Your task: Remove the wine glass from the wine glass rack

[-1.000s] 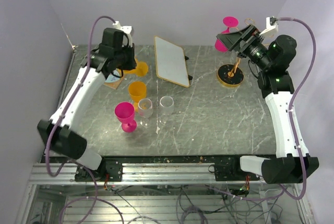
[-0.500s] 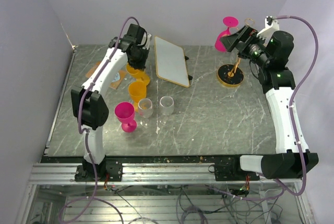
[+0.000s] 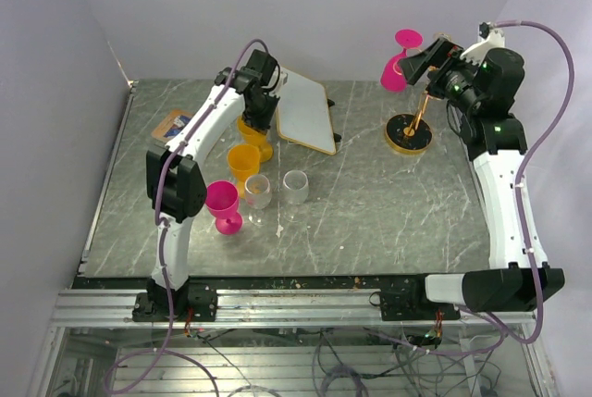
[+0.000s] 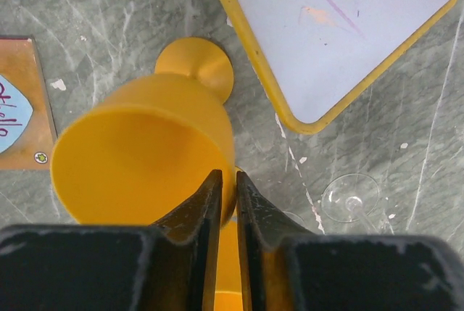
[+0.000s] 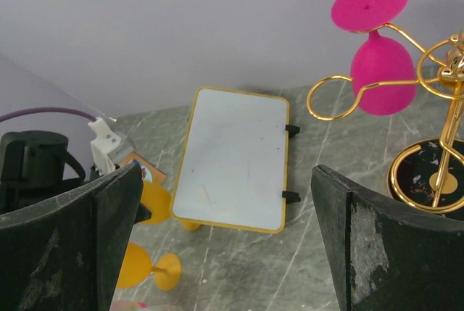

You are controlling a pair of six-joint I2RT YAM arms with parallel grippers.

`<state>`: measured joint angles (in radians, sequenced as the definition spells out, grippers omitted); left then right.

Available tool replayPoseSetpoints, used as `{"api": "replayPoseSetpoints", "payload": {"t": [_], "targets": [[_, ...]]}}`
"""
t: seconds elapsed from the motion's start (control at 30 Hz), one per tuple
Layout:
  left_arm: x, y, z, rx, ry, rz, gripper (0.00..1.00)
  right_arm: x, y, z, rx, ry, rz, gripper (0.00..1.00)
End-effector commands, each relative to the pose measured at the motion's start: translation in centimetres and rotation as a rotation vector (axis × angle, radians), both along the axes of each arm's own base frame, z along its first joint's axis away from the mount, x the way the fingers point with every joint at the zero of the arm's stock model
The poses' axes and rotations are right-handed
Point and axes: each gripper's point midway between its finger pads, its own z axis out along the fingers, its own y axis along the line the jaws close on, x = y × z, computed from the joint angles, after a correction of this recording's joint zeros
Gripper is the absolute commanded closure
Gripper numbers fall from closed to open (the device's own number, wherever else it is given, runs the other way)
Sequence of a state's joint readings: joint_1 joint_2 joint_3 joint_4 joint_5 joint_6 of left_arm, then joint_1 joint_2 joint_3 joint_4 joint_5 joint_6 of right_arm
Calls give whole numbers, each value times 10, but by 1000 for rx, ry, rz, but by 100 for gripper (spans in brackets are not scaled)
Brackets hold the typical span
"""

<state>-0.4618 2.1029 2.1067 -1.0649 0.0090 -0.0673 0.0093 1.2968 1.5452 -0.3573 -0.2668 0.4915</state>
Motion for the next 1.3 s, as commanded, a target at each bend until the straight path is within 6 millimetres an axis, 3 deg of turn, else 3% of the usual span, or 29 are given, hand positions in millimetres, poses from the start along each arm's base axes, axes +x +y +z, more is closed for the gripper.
{"api": "replayPoseSetpoints", "payload": {"t": [0.0,0.13,0.27,0.37,0.6,0.7,0.8,1.0,1.27], "targets": [[2,5,9,18,-24,3,70,15,-12,4,-25,-10,-58,0],[4,3,34,-21,-84,4,53,33,-23,0,-53,18,-120,2],[3,0,75,-85,-177,2,41,58,-31,-4,-116,46,-171,6],[-1,-3,104,-147,-254,-4,37,77,-36,-8,-129,85,-215,9],[-24,-2,148,-274,-400,-31,31,133,-47,-19,-187,154,-282,18],[-30,1,155,-295,-455,-39,30,151,-51,-13,-226,142,-292,21],[-34,7,153,-288,-471,-21,28,172,-55,-30,-265,140,-297,28],[-40,4,141,-294,-433,-45,29,188,-67,-29,-299,93,-327,29],[-46,-1,147,-341,-446,-64,28,209,-72,-59,-307,130,-317,29]]}}
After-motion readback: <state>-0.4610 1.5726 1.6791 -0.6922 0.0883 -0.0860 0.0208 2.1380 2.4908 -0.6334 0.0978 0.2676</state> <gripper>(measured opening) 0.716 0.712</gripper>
